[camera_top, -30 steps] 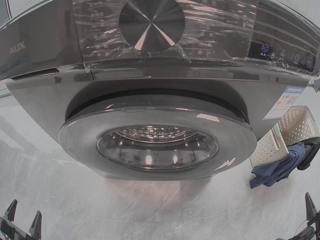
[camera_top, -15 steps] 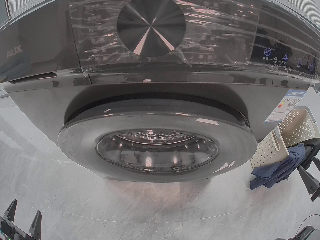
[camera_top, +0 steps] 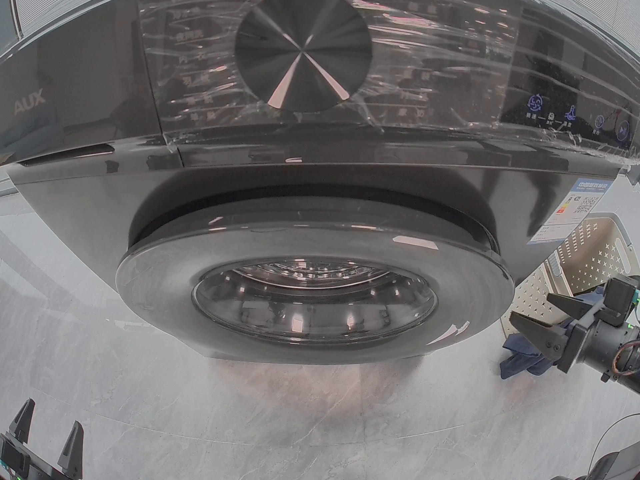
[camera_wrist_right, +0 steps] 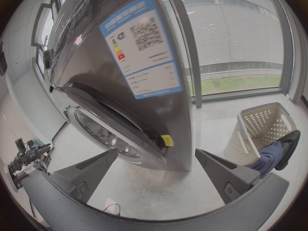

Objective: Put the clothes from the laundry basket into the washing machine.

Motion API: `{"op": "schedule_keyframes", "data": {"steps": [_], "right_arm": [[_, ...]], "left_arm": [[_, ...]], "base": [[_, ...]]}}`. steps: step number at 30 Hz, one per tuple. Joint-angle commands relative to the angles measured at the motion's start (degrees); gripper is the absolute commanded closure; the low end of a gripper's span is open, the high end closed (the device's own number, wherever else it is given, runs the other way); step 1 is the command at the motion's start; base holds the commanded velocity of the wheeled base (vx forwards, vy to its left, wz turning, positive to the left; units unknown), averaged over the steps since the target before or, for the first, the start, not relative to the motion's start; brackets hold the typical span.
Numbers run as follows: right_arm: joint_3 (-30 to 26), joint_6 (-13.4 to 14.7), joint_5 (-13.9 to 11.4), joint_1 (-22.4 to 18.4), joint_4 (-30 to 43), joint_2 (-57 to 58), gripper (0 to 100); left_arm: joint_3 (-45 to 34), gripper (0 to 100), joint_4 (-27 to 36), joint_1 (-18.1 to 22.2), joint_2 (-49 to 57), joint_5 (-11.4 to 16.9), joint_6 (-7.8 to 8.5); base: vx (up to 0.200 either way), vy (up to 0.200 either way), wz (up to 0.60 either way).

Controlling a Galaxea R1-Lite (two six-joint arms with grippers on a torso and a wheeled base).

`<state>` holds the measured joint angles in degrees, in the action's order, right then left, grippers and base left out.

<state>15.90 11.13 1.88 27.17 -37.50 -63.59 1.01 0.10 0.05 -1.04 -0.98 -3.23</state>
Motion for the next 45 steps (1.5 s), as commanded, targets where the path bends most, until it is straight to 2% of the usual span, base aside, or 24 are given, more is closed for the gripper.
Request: {"op": "schedule_keyframes", "data": {"steps": [1,10,14,19,23,27,30,32,38,45], "right_arm": [[3.4,0.4,0.2,2.5,-0.5,-7.0,0],[6.8,0.0,0.1,4.4,-0.5,-11.5,0],[8.8,0.6,0.1,7.0,-0.6,-13.7,0],[9.9,0.6,0.1,7.5,-0.9,-15.5,0],[6.8,0.6,0.0,8.7,-1.8,-14.7,0],[-1.0,0.7,-1.7,9.4,-1.3,-8.7,0],[-3.0,0.7,-2.8,8.9,-1.3,-6.6,0],[-2.6,0.7,-2.8,8.7,-1.4,-6.6,0],[3.4,0.6,-3.1,5.7,-1.8,-10.2,0],[4.3,0.8,-4.4,8.2,-1.9,-14.4,0]], "left_arm": [[-0.9,0,0.0,0.0,0.8,-0.1,-0.02],[-0.9,0,0.0,0.0,0.8,-0.1,-0.02],[-0.9,0,0.0,0.0,0.8,-0.1,-0.11],[-0.9,0,0.0,0.0,0.8,-0.1,-0.11],[-0.9,0,0.0,0.0,0.8,-0.1,-0.02],[-0.9,0,0.0,0.0,0.8,0.0,-0.02],[-0.9,0,0.0,0.0,0.8,0.0,-0.02],[-0.9,0,0.0,0.0,0.8,-0.1,-0.02],[-0.9,0,0.0,0.0,0.8,0.0,-0.02],[-0.9,0,0.0,0.0,0.8,-0.1,-0.02]], "base": [[0.0,0.0,0.0],[0.0,0.0,0.0],[0.0,0.0,0.0],[0.0,0.0,0.0],[0.0,0.0,0.0],[0.0,0.0,0.0],[0.0,0.0,0.0],[-0.2,0.0,0.0],[-0.133,0.0,0.0],[0.0,0.0,0.0]]}}
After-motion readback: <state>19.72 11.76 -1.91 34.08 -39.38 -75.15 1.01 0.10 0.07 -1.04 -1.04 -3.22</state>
